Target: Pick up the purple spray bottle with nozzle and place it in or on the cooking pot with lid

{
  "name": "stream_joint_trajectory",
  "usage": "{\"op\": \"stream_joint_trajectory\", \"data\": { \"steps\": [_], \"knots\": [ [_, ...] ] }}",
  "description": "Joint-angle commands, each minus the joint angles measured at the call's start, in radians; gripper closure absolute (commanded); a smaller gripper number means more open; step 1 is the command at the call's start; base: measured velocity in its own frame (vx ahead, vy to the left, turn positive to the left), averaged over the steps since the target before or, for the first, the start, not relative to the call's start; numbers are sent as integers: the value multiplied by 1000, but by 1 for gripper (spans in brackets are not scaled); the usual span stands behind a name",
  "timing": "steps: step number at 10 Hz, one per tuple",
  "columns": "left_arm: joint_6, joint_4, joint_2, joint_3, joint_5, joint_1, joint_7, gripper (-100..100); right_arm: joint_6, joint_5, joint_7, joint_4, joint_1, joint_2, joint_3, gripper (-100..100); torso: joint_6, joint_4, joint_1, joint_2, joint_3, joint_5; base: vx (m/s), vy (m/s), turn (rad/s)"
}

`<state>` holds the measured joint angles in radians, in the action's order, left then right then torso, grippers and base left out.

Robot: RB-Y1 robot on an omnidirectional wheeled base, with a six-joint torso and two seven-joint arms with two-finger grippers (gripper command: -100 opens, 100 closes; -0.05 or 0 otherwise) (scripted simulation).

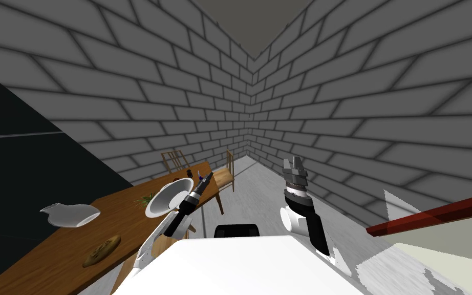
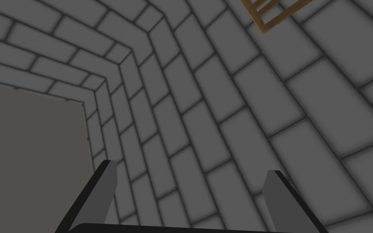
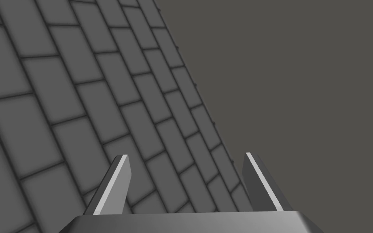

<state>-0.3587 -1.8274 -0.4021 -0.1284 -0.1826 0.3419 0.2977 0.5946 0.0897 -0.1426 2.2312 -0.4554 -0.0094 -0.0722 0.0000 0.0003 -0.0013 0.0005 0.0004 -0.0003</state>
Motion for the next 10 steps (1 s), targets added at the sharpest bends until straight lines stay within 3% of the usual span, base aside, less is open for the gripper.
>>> {"op": "stream_joint_trajectory", "data": {
  "steps": [1, 3, 8, 10],
  "knots": [
    [9, 46, -16, 1, -3, -12, 4, -100, 0, 0, 0, 0, 0, 0, 0, 0, 0, 0, 0, 0, 0, 0, -4, -19, -17],
    [62, 125, -63, -4, -21, -34, 26, -100, 0, 0, 0, 0, 0, 0, 0, 0, 0, 0, 1, -1, 0, 0, -3, -30, -43],
    [118, 221, -108, -6, -37, -56, 44, -100, 0, 0, 0, 0, 0, 0, 0, 0, 0, 0, -1, -2, -1, 0, 5, -29, -18],
    [177, 291, -151, -4, -49, -79, 58, -100, 0, 0, 0, 0, 0, 0, 0, 0, 0, 0, 0, -2, -1, 0, 19, -47, -35]
  ]
}}
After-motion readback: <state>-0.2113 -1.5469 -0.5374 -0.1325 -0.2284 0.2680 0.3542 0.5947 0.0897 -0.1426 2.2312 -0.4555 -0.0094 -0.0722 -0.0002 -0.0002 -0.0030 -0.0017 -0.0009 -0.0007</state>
